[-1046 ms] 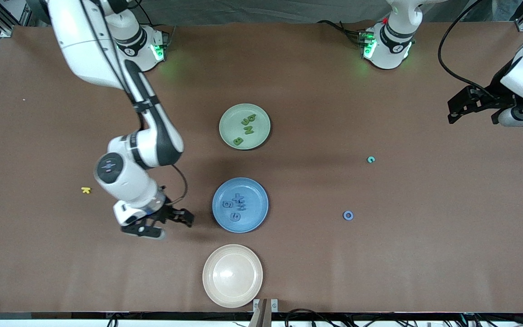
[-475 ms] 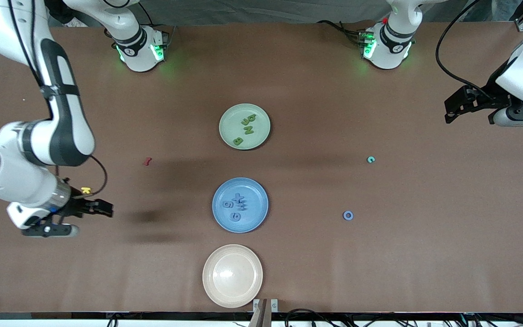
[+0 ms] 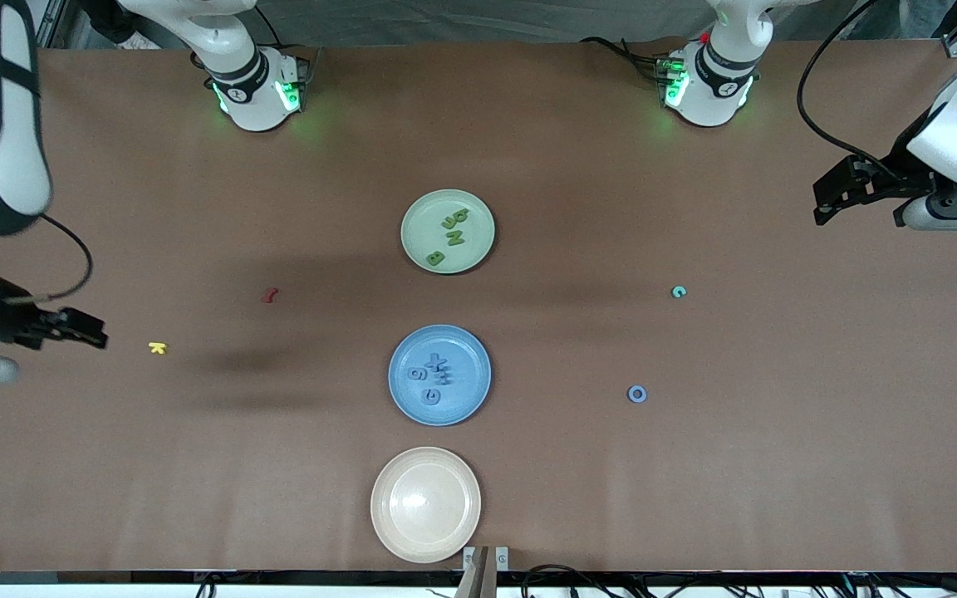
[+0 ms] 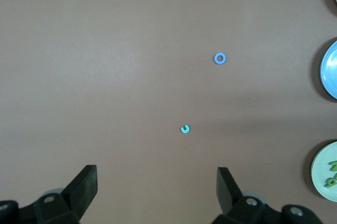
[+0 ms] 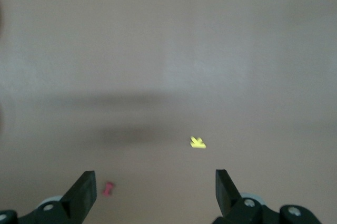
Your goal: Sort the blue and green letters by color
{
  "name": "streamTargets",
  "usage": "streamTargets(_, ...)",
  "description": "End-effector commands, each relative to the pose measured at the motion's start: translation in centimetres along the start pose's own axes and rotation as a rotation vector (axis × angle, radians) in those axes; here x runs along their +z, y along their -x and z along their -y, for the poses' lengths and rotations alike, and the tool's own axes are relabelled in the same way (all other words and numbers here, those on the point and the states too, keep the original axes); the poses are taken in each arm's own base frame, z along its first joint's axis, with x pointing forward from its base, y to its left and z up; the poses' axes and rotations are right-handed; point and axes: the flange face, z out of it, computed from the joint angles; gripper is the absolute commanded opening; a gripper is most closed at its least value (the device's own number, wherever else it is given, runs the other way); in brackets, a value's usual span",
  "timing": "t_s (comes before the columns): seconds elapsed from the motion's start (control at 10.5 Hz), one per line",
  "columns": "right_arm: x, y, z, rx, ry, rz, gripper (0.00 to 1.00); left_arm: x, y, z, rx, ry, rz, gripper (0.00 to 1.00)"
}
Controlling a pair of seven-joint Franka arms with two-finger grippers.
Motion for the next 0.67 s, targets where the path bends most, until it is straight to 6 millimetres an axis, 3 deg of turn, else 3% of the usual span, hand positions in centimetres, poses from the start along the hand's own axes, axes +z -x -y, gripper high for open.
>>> streamTargets(0.0, -6.6, 4.4, -0.9, -0.008, 0.058, 0.023, 1.00, -0.5, 0.3, 0.1, 0.023, -0.015, -0.001, 1.00)
streamTargets(0.29, -12.0, 7.7, -1.0, 0.022, 0.048, 0.037, 1.00, -0.4, 0.2, 0.2, 0.023, -0.015, 0.002, 1.00)
streamTargets(0.48, -16.0, 9.2, -0.3, 0.085, 0.045, 0.047, 1.00, -0.4, 0.2, 0.3, 0.023, -0.014, 0.002, 1.00)
streamTargets(0.57, -17.0, 9.5, 0.0, 0.099, 0.041, 0.056, 1.00, -0.3, 0.2, 0.4, 0.021, -0.015, 0.004, 1.00)
